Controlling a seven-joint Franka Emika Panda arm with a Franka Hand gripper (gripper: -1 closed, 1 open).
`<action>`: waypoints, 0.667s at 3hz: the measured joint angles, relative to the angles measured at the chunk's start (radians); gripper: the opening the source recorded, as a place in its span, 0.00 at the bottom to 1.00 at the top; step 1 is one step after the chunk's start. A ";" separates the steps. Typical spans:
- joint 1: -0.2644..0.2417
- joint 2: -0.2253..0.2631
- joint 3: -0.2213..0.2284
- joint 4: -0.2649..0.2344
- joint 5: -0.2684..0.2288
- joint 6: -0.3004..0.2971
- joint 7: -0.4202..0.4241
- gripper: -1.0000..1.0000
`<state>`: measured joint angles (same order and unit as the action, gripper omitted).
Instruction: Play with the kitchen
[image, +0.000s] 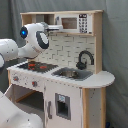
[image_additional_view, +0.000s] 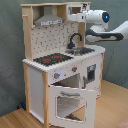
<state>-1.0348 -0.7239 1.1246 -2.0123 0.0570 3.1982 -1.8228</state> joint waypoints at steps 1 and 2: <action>-0.069 0.007 0.069 0.031 0.000 -0.004 -0.001 1.00; -0.084 0.061 0.090 0.092 0.002 -0.054 0.019 1.00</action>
<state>-1.1185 -0.6630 1.2149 -1.9207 0.0589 3.1446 -1.8041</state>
